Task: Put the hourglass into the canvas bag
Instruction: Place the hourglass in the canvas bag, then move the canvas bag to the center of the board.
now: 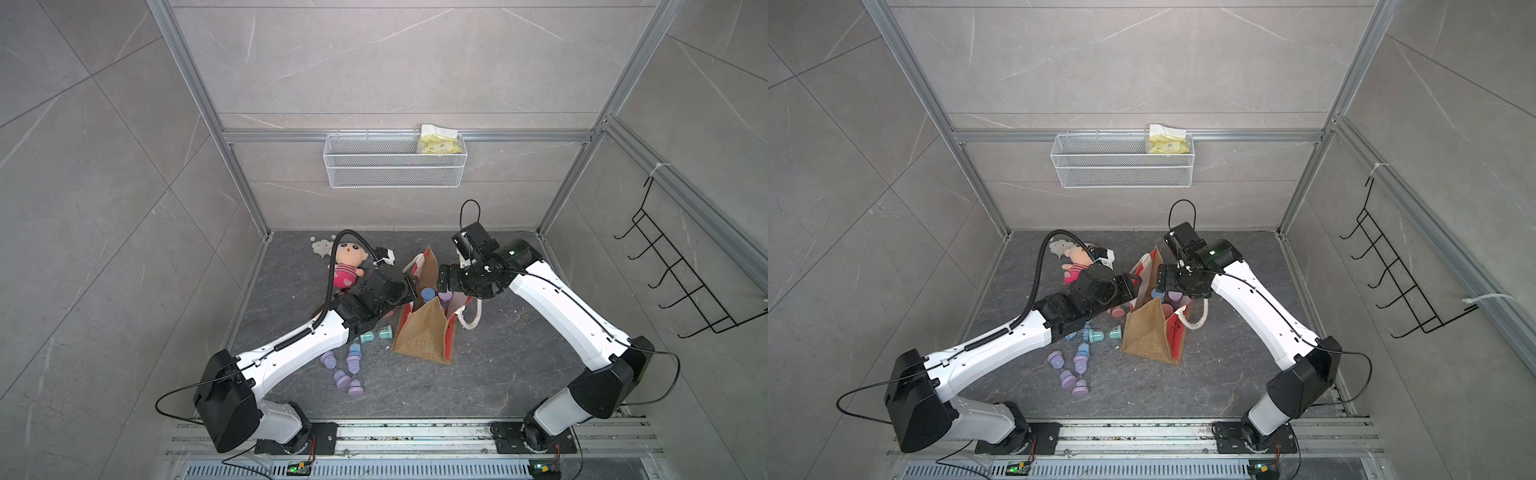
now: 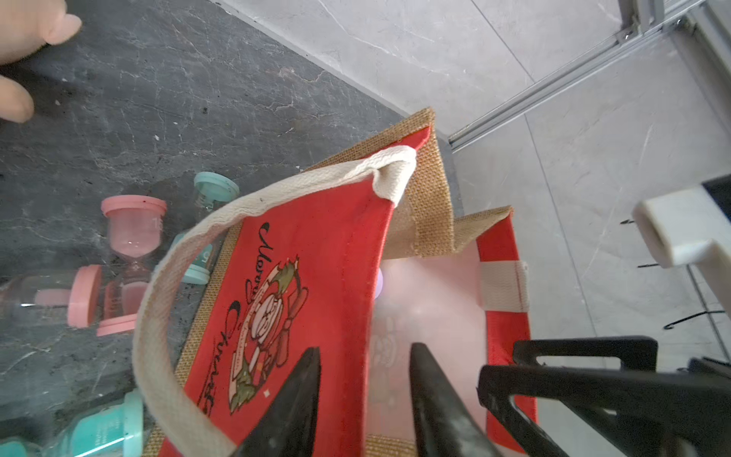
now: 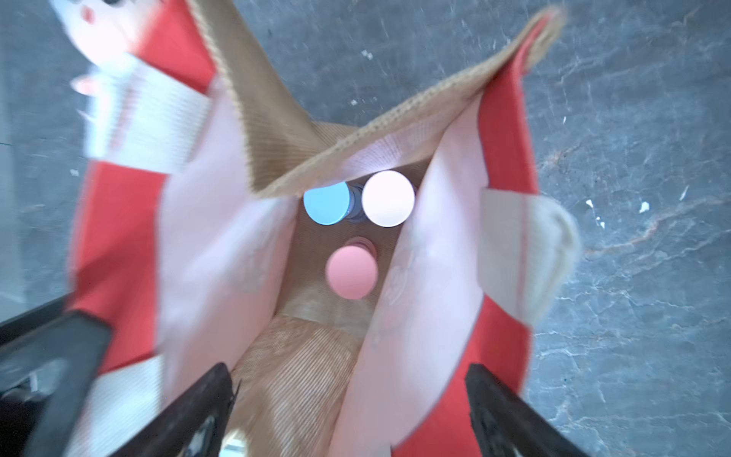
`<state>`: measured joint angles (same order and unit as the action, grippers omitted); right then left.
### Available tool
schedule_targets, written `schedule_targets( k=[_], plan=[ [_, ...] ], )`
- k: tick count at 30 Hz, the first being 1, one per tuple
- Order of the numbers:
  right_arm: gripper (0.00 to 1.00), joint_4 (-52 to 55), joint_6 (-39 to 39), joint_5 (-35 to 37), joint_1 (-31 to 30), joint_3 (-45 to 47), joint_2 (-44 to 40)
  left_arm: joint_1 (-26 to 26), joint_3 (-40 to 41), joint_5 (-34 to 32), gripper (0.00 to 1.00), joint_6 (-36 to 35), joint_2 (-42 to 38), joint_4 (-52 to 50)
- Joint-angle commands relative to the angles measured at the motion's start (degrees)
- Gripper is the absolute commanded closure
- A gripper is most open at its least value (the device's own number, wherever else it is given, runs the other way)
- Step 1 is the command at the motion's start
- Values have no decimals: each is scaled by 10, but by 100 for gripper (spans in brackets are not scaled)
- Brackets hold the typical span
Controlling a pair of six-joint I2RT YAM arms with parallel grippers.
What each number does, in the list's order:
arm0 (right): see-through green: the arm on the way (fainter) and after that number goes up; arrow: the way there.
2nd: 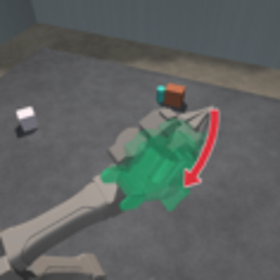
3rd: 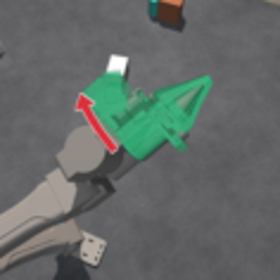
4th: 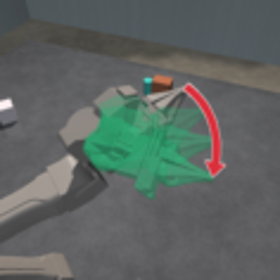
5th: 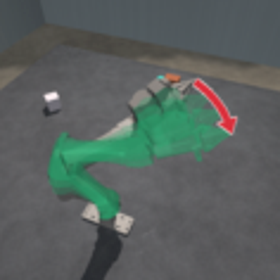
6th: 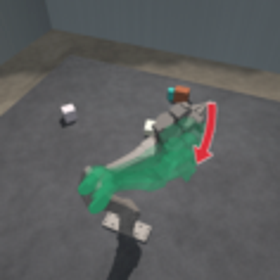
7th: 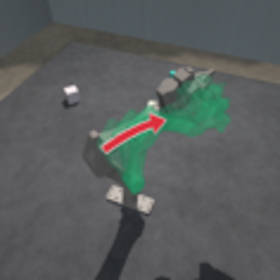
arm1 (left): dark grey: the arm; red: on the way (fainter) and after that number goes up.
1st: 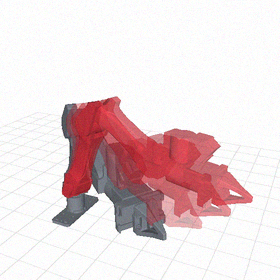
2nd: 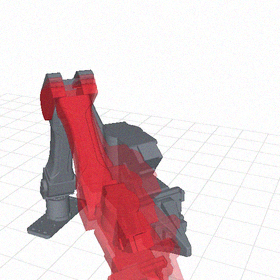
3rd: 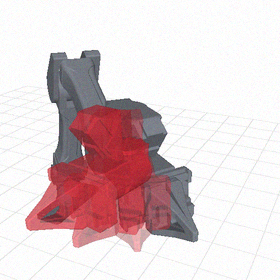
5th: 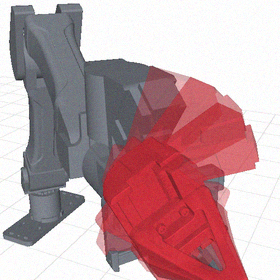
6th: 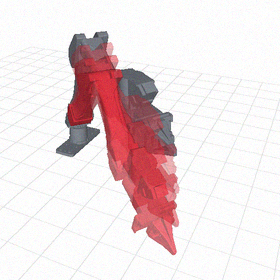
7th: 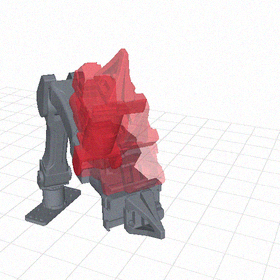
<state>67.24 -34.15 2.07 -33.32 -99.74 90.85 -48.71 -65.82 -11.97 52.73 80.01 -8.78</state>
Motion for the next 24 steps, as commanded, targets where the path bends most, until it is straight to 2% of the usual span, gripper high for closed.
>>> schedule_targets(
  k=[1, 9, 13, 17, 20, 24],
  plan=[
    [5, 35, 15, -13, -1, -23, -26, 3, -29, -10, 47, -35, -21, -23],
    [1, 94, -3, 63, 3, -33, -81, 6, -37, -51, 26, -101, -85, -178],
    [7, 10, -14, -29, 23, 62, -93, 5, -21, -81, 25, -111, -132, -265],
    [21, -52, -36, -62, 24, 107, -65, 6, 7, -86, 25, -96, -165, -337],
    [33, -71, -44, -24, 25, 122, -54, 5, 24, -76, 27, -86, -176, -364],
    [52, -109, -43, -13, 27, 157, -48, 1, 51, -55, 31, -67, -169, -389]
  ],
)
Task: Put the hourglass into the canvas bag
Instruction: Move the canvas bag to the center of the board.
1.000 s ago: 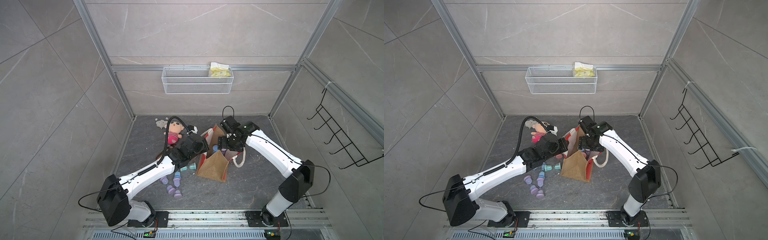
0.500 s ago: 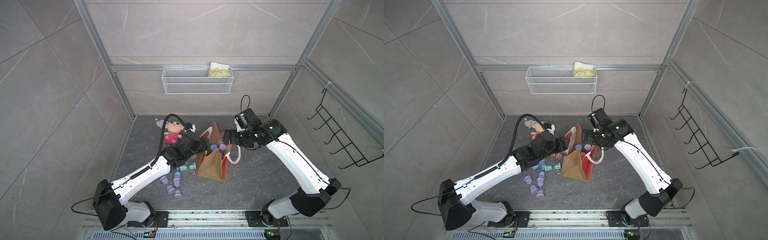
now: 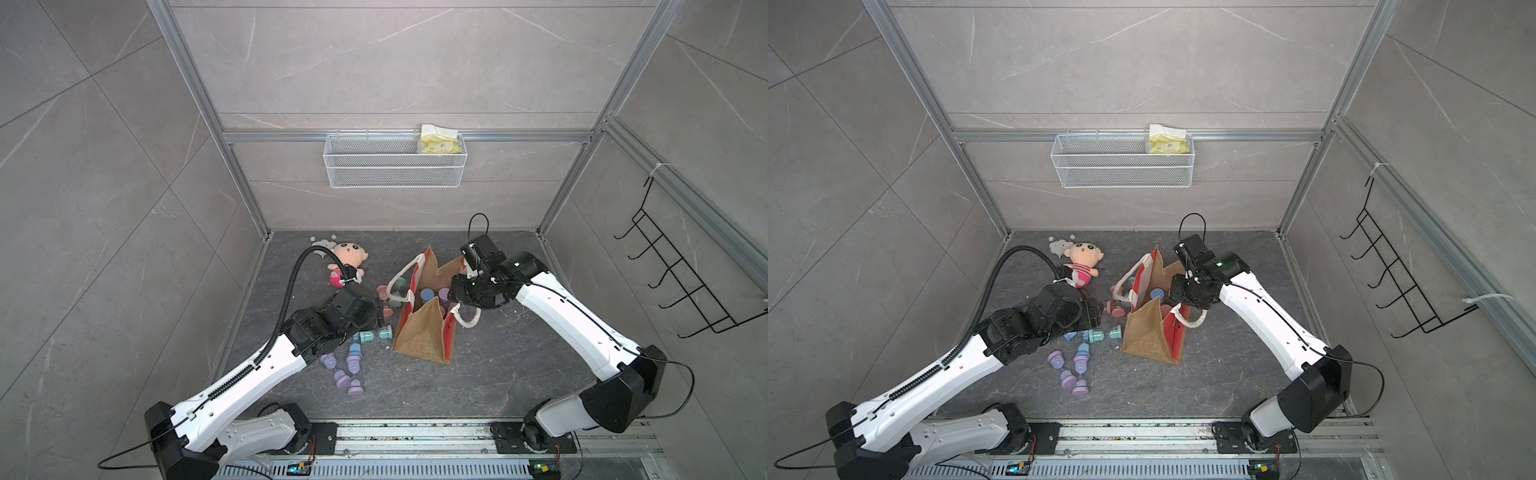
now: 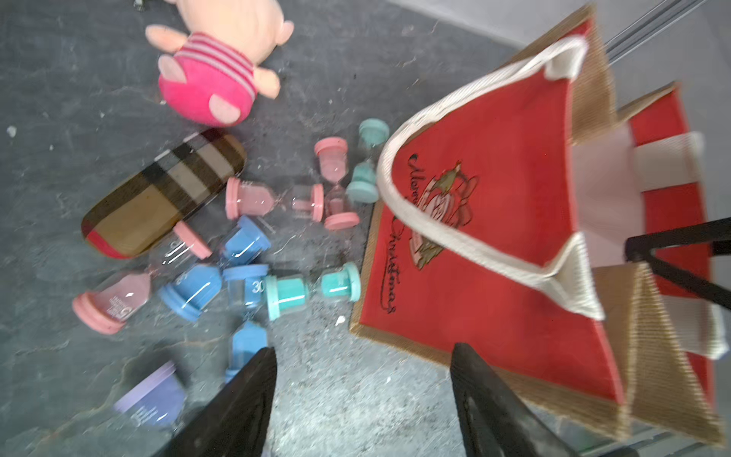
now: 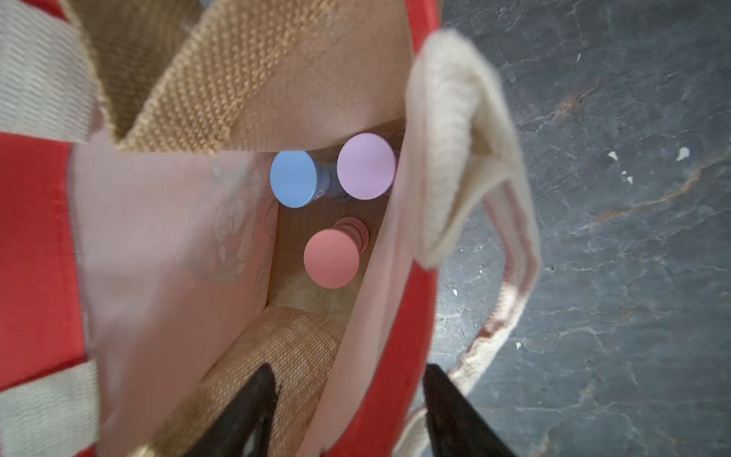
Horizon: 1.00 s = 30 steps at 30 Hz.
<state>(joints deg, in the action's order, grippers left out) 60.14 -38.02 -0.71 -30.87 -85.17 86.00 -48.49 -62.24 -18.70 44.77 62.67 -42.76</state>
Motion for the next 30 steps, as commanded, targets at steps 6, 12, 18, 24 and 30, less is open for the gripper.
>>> schedule_targets(
  k=[6, 12, 18, 24, 30],
  plan=[
    [83, -16, 10, 81, 2, 11, -16, -40, 33, 17, 34, 43, 46, -88],
    [100, 8, 51, 113, 3, -6, -28, -64, 66, 27, 38, 85, 74, -117],
    [100, 42, 75, 143, 3, -46, -34, -74, 98, 13, 38, 119, 98, -135],
    [100, 37, 77, 115, 4, -28, -31, -73, 136, 14, 38, 139, 107, -95],
    [100, 35, 74, 107, 3, -12, -42, -70, 135, -3, 37, 148, 149, -96]
  ],
)
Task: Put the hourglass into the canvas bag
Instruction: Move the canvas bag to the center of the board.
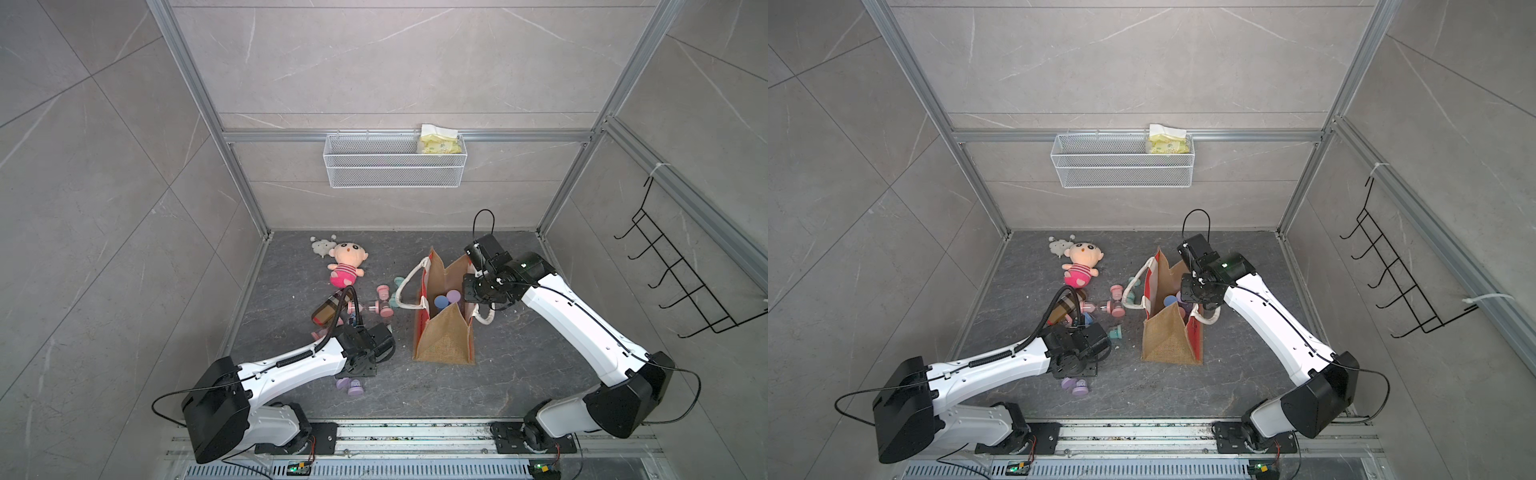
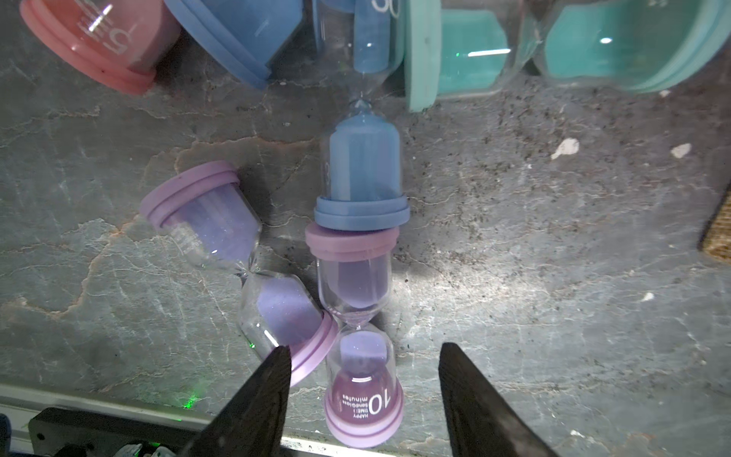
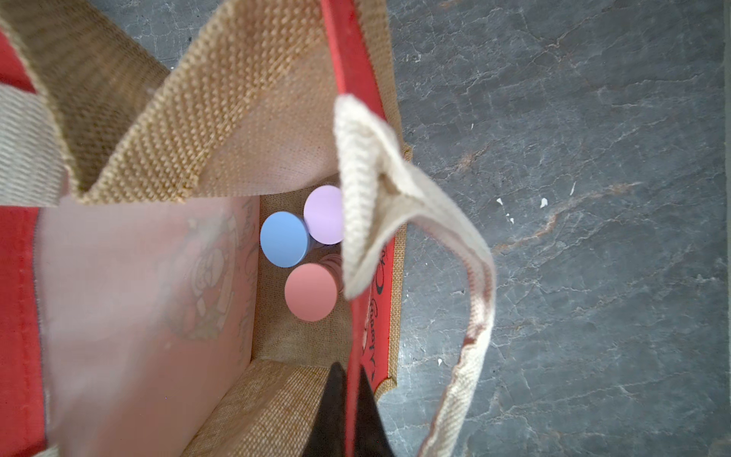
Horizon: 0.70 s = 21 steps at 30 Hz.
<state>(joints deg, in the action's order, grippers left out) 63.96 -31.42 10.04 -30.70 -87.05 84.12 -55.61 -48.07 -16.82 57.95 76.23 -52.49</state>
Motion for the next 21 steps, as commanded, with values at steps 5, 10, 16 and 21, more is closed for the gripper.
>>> schedule_targets(
  k=[5, 10, 16, 21],
  plan=[
    [100, -12, 7, -16, 1, 20, -28, 19, 7, -23, 36, 11, 34, 35],
    [100, -13, 6, -14, 1, 21, -27, 31, 27, -1, 37, 3, 44, 92],
    [100, -13, 5, -13, 1, 24, -26, 54, 51, 20, 43, -6, 66, 149],
    [100, -15, 5, -13, 1, 28, -27, 68, 54, 29, 49, -10, 95, 178]
  ],
)
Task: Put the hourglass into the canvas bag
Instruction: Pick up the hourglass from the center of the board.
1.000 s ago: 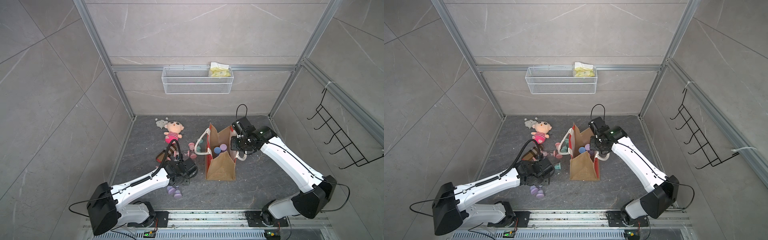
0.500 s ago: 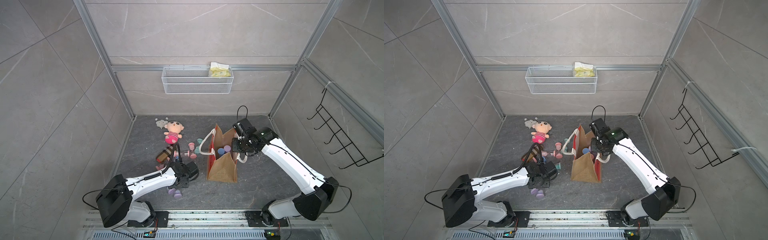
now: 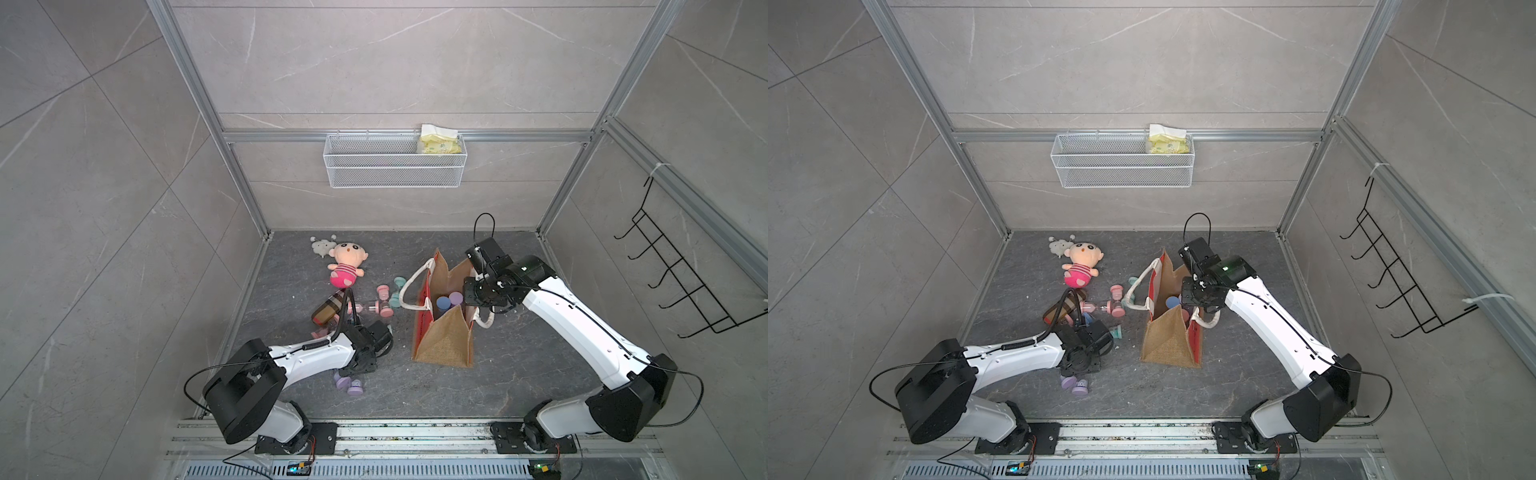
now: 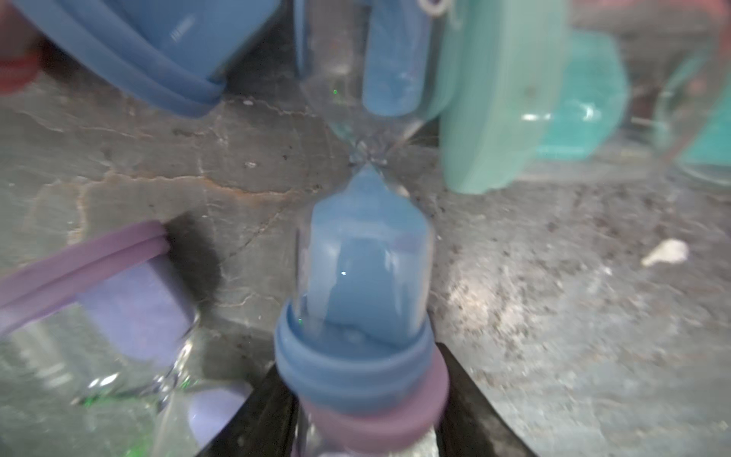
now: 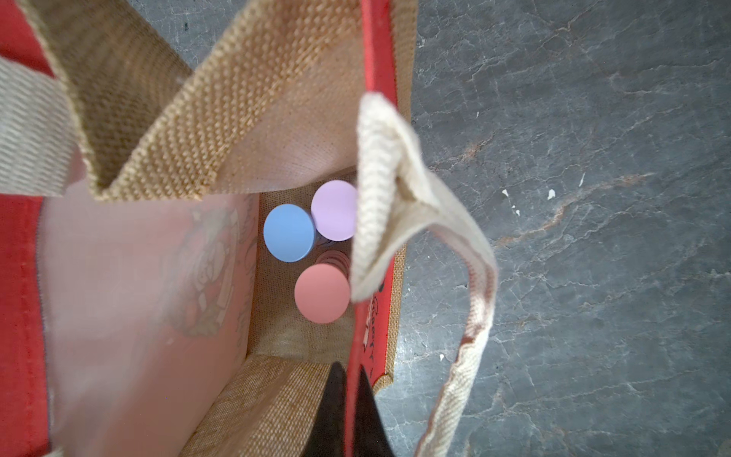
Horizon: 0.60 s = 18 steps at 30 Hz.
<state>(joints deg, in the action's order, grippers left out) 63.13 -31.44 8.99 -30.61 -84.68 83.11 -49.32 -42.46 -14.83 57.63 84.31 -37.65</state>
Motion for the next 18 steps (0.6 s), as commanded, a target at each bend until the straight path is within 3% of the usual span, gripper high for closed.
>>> schedule_targets(
  k=[1, 10, 18],
  plan=[
    [100, -6, 4, -3, 1, 5, -17, 5, 0, 14, 51, -6, 20, 36],
    [100, -11, 3, -1, 1, 10, -22, 5, -8, 21, 73, -9, 30, 40],
    [100, -18, -4, 8, 4, 20, -34, 3, -41, 14, 80, -30, -33, -10]
  ],
)
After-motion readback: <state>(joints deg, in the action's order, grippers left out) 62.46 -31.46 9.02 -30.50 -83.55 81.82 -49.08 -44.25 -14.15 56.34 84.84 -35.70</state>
